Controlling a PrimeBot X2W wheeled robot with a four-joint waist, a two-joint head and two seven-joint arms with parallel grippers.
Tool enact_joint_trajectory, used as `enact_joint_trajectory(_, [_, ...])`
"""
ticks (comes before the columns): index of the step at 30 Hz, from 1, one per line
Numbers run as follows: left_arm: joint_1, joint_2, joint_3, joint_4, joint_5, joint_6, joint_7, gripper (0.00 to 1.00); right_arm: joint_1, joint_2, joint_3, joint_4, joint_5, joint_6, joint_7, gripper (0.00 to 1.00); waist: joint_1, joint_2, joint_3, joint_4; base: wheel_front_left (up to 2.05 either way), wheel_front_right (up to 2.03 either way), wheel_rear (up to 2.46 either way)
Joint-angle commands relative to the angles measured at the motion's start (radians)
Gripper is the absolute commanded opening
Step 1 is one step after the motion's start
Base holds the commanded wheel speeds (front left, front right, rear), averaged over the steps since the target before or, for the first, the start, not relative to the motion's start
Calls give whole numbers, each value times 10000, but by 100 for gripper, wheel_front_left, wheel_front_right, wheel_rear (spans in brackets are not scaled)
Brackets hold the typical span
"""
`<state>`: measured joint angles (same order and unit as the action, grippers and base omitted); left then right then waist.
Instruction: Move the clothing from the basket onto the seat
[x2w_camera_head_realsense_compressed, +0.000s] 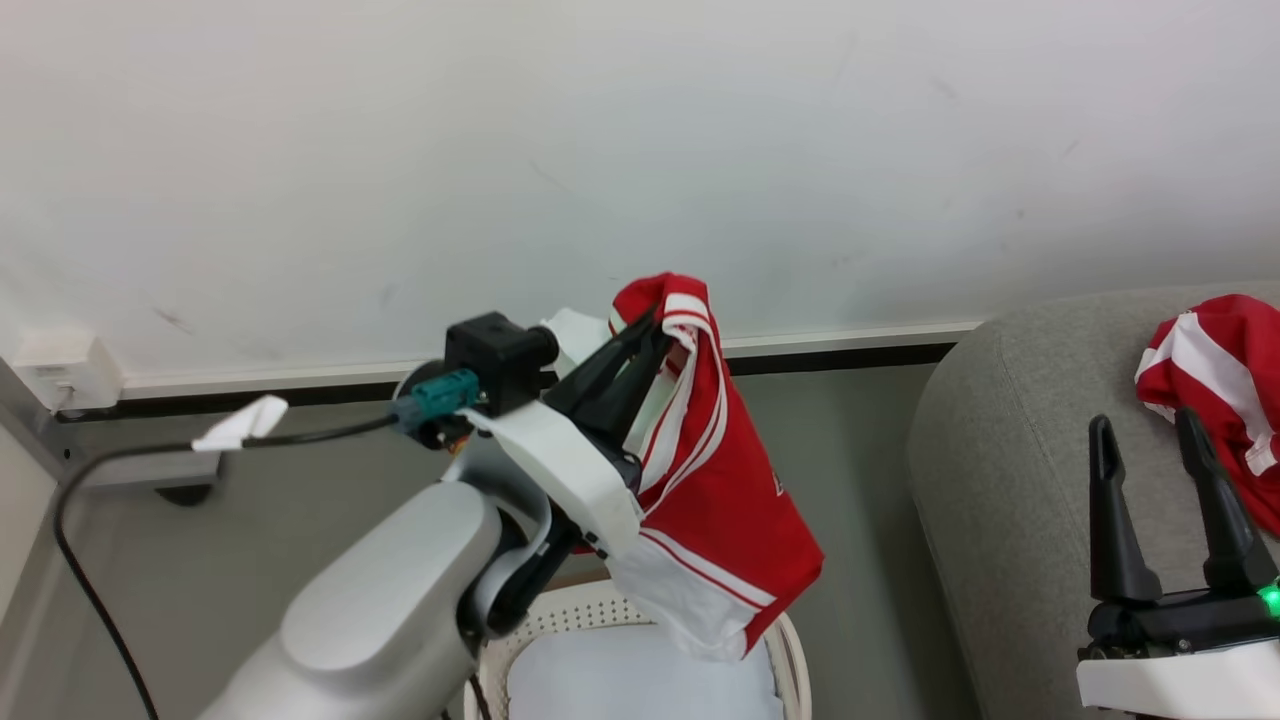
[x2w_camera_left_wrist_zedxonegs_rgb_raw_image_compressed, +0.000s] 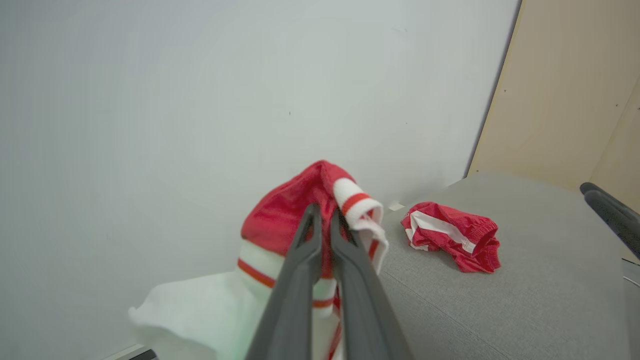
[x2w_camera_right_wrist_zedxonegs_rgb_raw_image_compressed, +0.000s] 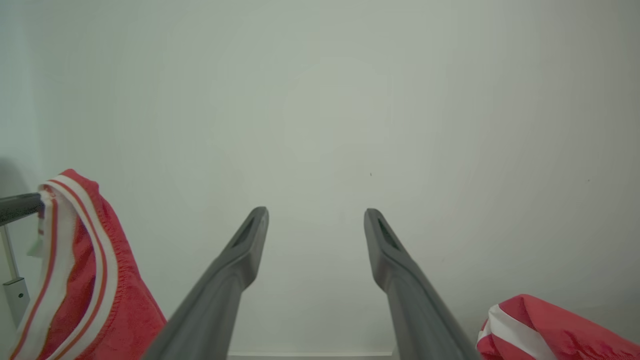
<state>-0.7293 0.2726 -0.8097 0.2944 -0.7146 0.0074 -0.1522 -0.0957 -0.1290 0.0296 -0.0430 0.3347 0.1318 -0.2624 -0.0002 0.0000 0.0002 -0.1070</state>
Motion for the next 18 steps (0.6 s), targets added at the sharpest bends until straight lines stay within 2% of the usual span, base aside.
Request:
enact_joint_trajectory(1, [-165,203,85,-344,-54,166,209,0,162,-71,75,70,61,-23,-17,100,2,0,-51,61,0,0,0])
enact_joint_trajectory(9, [-170,652,364,-1642,-190,717,799,0,230,8,489,261,127,-23,-17,100,2,0,-66,131,0,0,0])
enact_joint_trajectory(18, [-107,730,401,-2141,-202,919,820,0,-33,-156,1156,679,243,-23,-15,100,2,0,-59,152,0,0,0])
